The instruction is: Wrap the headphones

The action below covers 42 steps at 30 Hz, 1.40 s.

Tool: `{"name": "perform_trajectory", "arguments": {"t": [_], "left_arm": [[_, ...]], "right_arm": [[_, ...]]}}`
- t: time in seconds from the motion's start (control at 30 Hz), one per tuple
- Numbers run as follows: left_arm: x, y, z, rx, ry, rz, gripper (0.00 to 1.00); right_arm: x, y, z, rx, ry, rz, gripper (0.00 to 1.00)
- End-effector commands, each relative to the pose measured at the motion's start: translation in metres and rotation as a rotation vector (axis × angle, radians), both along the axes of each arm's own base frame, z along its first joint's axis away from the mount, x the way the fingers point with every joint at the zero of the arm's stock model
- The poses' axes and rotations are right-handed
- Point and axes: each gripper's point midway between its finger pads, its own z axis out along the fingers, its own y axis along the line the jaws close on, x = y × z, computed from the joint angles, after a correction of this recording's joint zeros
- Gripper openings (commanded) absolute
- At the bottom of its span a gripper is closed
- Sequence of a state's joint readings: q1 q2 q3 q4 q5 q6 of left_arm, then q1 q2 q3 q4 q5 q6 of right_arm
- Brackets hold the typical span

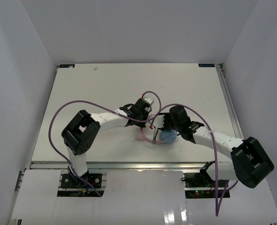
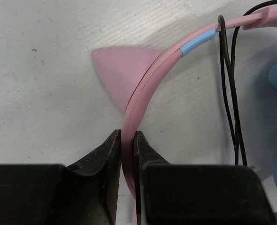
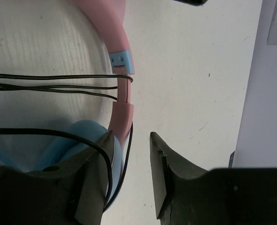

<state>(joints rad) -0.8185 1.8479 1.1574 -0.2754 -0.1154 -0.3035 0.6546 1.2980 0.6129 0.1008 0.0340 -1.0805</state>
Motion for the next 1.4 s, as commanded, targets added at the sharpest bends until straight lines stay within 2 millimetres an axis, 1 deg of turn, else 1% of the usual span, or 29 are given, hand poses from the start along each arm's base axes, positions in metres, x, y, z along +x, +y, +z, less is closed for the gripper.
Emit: {"name": "perform_trajectory", "arguments": {"t": [0.0, 0.13, 0.23, 0.3, 0.4, 0.57, 0.67, 0.7, 0.87, 1.17, 1.37], "left_arm": [[-0.007, -0.002, 0.025, -0.050, -0.034, -0.022, 0.00], [-0.006, 0.001, 0.025, -0.051, -0.040, -0.009, 0.00], [-0.005, 0.002, 0.023, -0.049, -0.039, 0.005, 0.00], [-0.003, 0.007, 0.022, -0.044, -0.038, 0.029, 0.00], [-0.001, 0.016, 0.021, -0.041, -0.031, 0.067, 0.00], [0.002, 0.024, 0.025, -0.059, -0.026, 0.096, 0.00], [0.004, 0.026, 0.028, -0.067, -0.030, 0.100, 0.00], [0.004, 0.027, 0.030, -0.070, -0.031, 0.099, 0.00], [0.004, 0.026, 0.032, -0.077, -0.029, 0.094, 0.00], [-0.001, 0.025, 0.032, -0.083, -0.019, 0.065, 0.00], [-0.002, 0.024, 0.033, -0.087, -0.016, 0.056, 0.00]], "right_arm": [[0.025, 0.003, 0.018, 0.059, -0.056, -0.041, 0.49], [0.032, 0.000, 0.024, 0.077, -0.065, -0.060, 0.57], [0.034, -0.002, 0.024, 0.074, -0.066, -0.069, 0.63], [0.037, -0.006, 0.026, 0.078, -0.068, -0.084, 0.67], [0.039, -0.008, 0.029, 0.093, -0.067, -0.090, 0.72], [0.039, -0.012, 0.034, 0.099, -0.069, -0.095, 0.77], [0.041, -0.014, 0.037, 0.104, -0.075, -0.104, 0.78], [0.038, -0.010, 0.037, 0.120, -0.058, -0.081, 0.78], [0.041, -0.010, 0.041, 0.168, -0.023, -0.091, 0.81], [0.055, -0.016, 0.026, 0.204, 0.081, -0.141, 0.86], [0.067, -0.023, 0.016, 0.217, 0.144, -0.177, 0.90]]}}
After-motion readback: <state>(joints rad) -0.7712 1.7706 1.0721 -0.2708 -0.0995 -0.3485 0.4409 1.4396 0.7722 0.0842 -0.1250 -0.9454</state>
